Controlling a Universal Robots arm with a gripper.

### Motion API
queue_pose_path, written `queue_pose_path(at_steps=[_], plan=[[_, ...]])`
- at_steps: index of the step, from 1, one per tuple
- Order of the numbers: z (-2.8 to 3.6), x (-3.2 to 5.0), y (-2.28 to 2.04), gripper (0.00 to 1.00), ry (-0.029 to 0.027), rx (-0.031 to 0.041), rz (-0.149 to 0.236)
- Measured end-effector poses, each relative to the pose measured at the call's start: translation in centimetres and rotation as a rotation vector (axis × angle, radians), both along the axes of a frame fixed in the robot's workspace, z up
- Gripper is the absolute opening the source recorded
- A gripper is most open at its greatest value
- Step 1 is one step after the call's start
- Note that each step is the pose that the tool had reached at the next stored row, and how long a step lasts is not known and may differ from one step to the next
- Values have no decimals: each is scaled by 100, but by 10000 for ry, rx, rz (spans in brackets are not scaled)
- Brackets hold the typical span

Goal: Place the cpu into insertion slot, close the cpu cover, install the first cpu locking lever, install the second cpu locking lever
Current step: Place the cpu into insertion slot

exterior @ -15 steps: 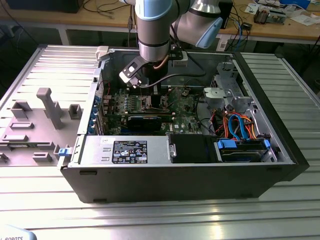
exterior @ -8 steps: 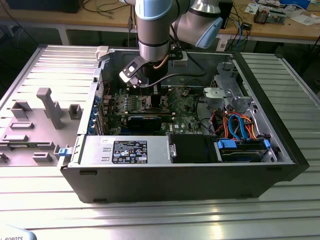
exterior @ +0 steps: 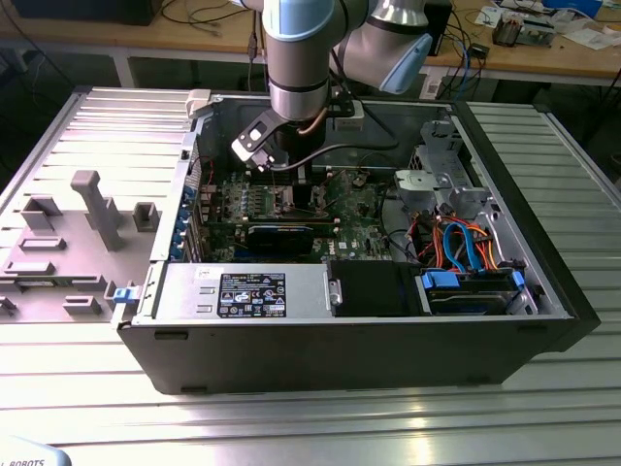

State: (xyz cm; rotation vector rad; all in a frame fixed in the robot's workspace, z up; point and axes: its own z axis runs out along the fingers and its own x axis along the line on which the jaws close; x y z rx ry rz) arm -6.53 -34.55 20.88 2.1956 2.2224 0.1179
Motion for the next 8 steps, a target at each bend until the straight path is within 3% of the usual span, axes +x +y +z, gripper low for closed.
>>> queue_pose_path(at_steps=[8], plan=[[-36, 0, 21, 54, 1, 1, 0]])
